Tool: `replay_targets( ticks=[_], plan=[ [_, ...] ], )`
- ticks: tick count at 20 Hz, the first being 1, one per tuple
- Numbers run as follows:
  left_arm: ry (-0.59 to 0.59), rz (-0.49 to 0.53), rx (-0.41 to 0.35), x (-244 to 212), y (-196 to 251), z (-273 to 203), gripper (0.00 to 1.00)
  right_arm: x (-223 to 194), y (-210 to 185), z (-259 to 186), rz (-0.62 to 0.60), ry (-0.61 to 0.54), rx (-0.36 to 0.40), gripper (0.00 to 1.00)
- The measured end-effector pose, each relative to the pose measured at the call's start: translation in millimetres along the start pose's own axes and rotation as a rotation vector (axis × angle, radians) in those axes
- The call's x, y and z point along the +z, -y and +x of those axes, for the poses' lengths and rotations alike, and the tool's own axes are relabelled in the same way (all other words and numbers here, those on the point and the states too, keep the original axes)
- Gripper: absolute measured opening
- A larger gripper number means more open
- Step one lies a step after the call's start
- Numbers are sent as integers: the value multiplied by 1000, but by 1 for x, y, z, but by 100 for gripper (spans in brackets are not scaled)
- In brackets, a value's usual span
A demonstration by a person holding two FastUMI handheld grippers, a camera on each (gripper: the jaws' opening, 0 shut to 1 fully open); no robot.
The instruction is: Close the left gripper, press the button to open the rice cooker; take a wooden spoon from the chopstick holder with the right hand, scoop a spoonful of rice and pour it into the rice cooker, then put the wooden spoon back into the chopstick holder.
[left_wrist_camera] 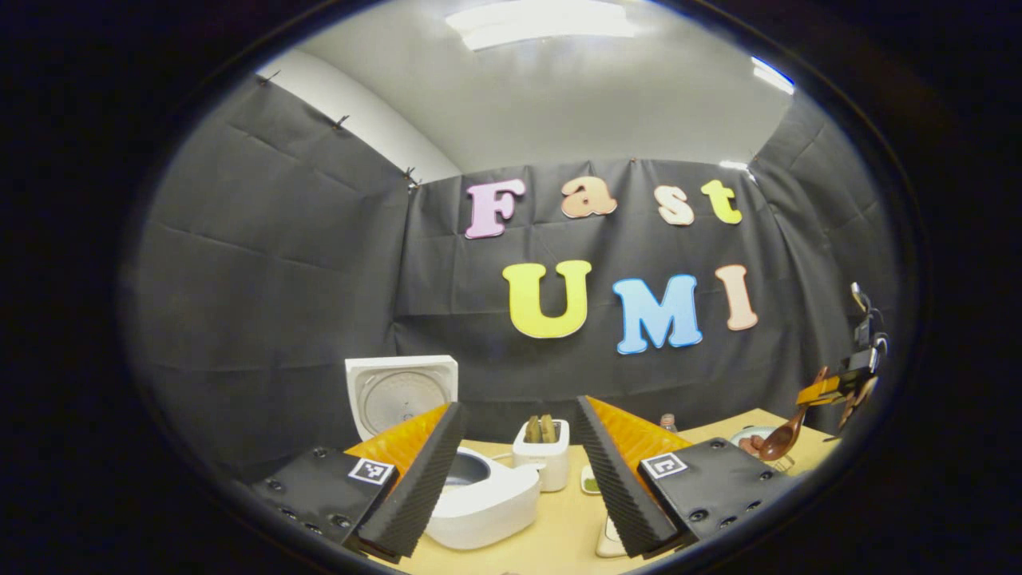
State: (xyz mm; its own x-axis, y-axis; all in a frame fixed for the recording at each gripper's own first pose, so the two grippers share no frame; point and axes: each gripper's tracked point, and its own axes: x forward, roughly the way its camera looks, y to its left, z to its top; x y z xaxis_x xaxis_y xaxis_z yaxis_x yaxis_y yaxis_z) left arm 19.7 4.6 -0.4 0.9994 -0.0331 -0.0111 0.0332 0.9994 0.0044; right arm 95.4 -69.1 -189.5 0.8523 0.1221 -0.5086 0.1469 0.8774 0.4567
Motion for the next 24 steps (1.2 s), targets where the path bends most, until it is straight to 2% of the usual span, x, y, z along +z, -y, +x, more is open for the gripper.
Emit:
replay_targets(
  ticks=[2, 3, 4, 9, 15, 17, 19, 20, 21, 23, 24],
  plan=[
    [0, 10, 0, 2, 4, -3, 96, -5, 16, 0, -21, -7, -23, 11],
    [-2, 9, 0, 2, 5, -3, 91, -9, 23, -1, -31, -10, -36, 11],
    [-5, 8, 0, 1, 8, -3, 96, -12, 29, 0, -41, -13, -50, 11],
    [-14, 25, 5, 1, 13, -6, 96, -37, 49, 9, -72, -58, -84, 11],
    [-16, 55, 15, 4, 12, -11, 96, -68, 55, 18, -54, -112, -72, 11],
    [-10, 59, 18, 7, 13, -13, 96, -68, 52, 15, -32, -110, -45, 14],
    [-4, 53, 24, 8, 13, -13, 96, -63, 57, 13, -42, -89, -51, 28],
    [-3, 48, 26, 8, 12, -11, 96, -60, 62, 9, -68, -75, -69, 51],
    [-4, 44, 28, 8, 11, -9, 96, -55, 63, 6, -100, -59, -78, 60],
    [-9, 35, 25, 5, 12, -5, 96, -46, 68, -3, -162, -27, -107, 100],
    [-11, 35, 24, 4, 12, -2, 96, -41, 69, -6, -194, -4, -122, 98]
  ],
)
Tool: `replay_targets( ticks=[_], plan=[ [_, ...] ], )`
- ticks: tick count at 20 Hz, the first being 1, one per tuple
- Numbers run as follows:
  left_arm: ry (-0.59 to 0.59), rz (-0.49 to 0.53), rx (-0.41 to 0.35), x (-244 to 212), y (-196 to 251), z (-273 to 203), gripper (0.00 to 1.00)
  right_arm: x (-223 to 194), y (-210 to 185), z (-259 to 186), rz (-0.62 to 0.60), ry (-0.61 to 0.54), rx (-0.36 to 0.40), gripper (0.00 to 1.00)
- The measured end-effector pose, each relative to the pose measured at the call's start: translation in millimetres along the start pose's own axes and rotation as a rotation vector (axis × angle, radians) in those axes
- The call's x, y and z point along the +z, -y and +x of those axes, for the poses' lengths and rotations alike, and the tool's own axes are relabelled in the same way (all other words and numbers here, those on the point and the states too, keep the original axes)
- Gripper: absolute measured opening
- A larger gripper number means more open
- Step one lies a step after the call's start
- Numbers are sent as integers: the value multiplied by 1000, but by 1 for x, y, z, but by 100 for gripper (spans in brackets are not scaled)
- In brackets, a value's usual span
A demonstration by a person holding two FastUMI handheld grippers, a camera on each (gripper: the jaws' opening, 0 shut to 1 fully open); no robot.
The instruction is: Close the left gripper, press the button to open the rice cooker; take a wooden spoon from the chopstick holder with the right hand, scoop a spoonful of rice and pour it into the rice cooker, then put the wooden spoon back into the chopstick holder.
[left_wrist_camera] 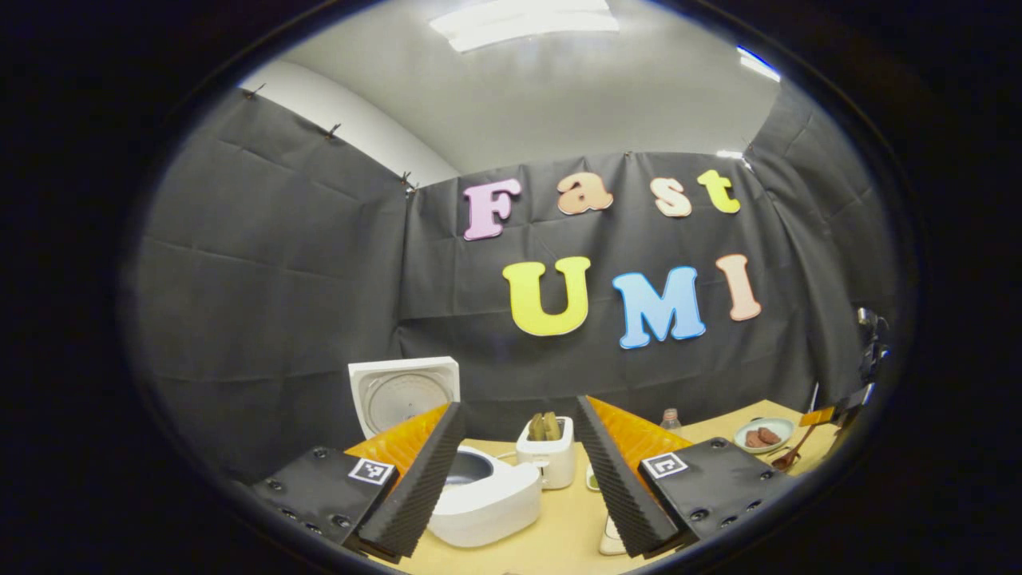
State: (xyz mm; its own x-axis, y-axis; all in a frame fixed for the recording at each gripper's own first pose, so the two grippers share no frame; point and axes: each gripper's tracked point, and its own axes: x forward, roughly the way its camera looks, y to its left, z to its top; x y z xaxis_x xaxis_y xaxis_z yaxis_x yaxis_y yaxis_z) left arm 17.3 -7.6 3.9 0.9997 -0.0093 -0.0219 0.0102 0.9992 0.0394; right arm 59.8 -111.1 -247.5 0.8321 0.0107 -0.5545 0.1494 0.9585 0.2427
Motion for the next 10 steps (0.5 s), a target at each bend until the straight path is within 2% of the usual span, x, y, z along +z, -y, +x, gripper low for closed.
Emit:
replay_targets(
  ticks=[2, 7, 10],
  plan=[
    [-2, 0, -4, -1, -2, 5, 96, 17, 4, -9, -58, 54, -32, 98],
    [-10, 16, 8, -4, -16, 27, 96, 66, -20, -46, -175, 188, -36, 98],
    [-18, 13, 27, -7, -35, 44, 96, 88, -39, -58, -203, 247, -28, 98]
  ],
)
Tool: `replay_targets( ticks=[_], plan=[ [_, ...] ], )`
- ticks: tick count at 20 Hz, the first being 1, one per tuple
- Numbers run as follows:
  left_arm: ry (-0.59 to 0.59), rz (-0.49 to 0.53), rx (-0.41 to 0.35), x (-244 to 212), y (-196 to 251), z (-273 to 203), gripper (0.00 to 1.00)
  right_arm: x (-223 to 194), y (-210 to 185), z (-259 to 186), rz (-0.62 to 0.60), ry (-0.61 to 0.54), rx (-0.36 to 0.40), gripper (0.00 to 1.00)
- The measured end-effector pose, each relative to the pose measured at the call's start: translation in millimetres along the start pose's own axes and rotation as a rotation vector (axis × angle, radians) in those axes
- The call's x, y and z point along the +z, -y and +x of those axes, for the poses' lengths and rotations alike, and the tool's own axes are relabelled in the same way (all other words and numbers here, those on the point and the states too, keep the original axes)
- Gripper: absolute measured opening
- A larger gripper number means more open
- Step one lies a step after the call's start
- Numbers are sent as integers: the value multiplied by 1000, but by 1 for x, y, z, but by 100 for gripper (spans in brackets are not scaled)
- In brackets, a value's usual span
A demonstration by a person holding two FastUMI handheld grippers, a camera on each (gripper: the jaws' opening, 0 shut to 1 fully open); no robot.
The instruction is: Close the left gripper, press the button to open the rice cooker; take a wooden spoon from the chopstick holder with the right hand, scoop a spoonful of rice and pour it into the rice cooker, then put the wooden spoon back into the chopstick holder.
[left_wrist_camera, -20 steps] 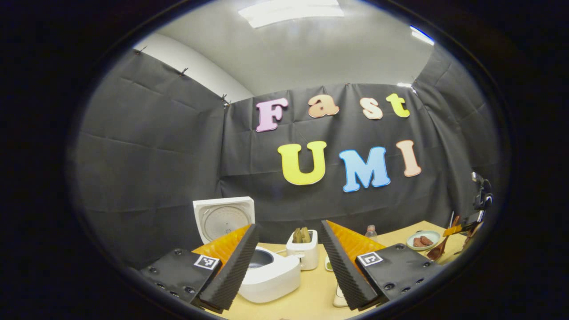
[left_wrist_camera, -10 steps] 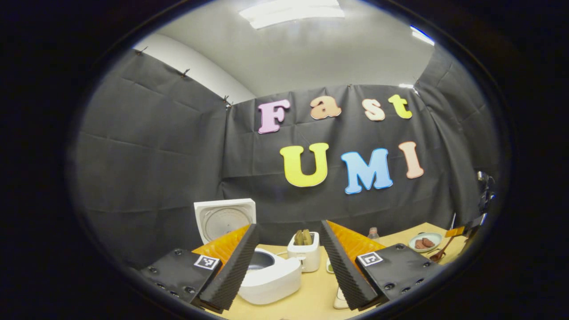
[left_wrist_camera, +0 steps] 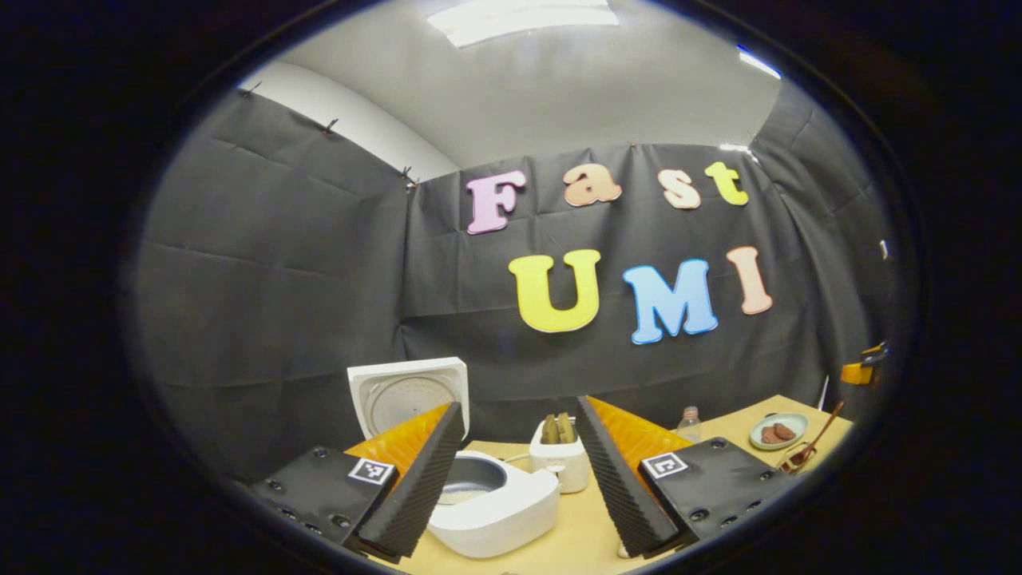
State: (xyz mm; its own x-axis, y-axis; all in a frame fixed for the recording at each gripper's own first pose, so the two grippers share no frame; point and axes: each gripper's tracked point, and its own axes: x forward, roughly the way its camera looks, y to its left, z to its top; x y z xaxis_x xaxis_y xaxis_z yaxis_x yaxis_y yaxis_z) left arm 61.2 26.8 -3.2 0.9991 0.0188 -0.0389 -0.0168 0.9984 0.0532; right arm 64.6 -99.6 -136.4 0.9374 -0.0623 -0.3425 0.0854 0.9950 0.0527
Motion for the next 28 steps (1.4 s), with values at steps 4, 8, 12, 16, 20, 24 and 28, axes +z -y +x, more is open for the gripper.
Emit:
replay_targets(
  ticks=[4, 8, 12, 16, 20, 24, 28],
  plan=[
    [-7, 2, 58, -5, -36, 38, 97, 24, -18, -14, -20, 57, -8, 98],
    [4, 16, 127, 0, -80, 83, 96, 29, -26, -26, -39, 78, -51, 98],
    [18, 19, 174, 10, -118, 125, 96, 28, -36, -38, -25, 80, -79, 98],
    [59, 32, 201, 27, -145, 167, 97, 30, -46, -47, -29, 91, -107, 98],
    [75, 43, 223, 38, -166, 207, 97, 25, -60, -55, -18, 87, -127, 98],
    [53, 33, 238, 30, -186, 251, 97, 15, -64, -66, -39, 74, -153, 98],
    [4, 12, 276, 7, -212, 292, 97, 7, -70, -73, -33, 61, -164, 98]
  ],
)
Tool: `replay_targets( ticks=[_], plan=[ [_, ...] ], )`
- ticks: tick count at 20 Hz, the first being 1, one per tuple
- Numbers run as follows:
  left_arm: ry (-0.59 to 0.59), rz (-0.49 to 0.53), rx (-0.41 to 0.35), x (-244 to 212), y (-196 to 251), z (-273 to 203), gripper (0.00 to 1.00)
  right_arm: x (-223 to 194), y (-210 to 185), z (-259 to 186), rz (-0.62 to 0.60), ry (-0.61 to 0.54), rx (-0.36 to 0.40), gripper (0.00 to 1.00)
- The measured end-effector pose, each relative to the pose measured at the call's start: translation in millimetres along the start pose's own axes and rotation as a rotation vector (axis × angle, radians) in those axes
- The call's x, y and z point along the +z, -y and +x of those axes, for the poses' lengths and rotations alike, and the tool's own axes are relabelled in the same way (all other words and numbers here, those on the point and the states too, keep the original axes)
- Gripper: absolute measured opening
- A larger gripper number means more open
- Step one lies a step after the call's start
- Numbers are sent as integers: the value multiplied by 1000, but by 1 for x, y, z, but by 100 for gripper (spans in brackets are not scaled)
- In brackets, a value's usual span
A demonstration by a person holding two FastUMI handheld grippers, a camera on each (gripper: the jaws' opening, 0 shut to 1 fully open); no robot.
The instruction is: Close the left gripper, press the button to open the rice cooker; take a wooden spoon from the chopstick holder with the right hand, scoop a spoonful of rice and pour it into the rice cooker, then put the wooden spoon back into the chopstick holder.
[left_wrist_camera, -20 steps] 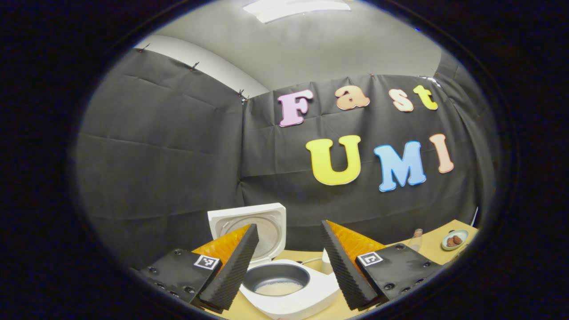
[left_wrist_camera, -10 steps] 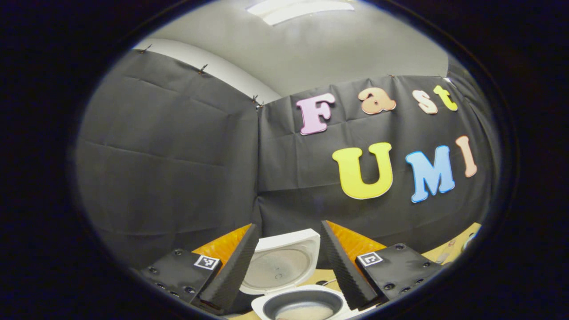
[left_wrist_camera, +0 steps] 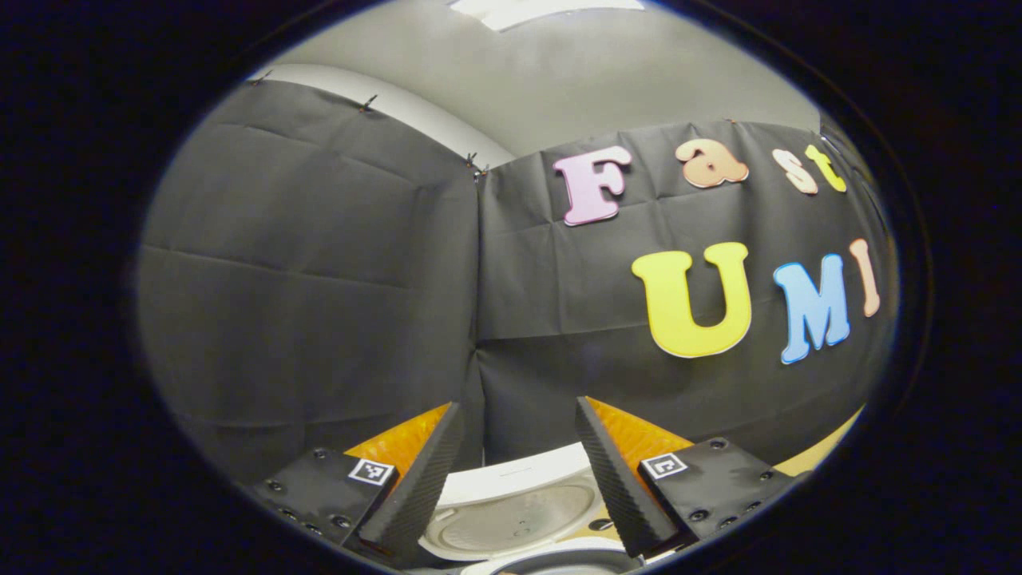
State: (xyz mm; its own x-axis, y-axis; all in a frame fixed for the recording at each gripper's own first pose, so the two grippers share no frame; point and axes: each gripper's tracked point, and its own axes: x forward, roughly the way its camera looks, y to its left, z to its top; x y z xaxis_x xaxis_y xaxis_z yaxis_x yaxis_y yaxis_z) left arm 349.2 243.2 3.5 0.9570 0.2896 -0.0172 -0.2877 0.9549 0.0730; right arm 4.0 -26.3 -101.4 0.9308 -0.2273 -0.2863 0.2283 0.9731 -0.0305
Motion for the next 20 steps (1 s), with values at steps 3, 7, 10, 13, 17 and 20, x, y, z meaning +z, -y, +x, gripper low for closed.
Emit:
replay_targets(
  ticks=[3, 7, 10, 13, 17, 20],
  plan=[
    [-74, -17, 22, -27, -6, 30, 96, -9, 1, -2, -21, -16, -5, 98],
    [-152, -45, 24, -54, -5, 53, 97, -18, -3, -2, -22, -45, 5, 98],
    [-218, -72, 19, -72, -2, 54, 97, -18, -4, -2, -40, -41, 18, 98],
    [-231, -52, 18, -73, 2, 53, 92, -16, -2, -1, -73, -37, 27, 98],
    [-246, -69, 18, -72, 10, 41, 92, -11, 1, 0, -65, -20, 47, 98],
    [-251, -68, 20, -73, 18, 26, 95, -9, 7, 1, -53, -15, 58, 98]
  ],
)
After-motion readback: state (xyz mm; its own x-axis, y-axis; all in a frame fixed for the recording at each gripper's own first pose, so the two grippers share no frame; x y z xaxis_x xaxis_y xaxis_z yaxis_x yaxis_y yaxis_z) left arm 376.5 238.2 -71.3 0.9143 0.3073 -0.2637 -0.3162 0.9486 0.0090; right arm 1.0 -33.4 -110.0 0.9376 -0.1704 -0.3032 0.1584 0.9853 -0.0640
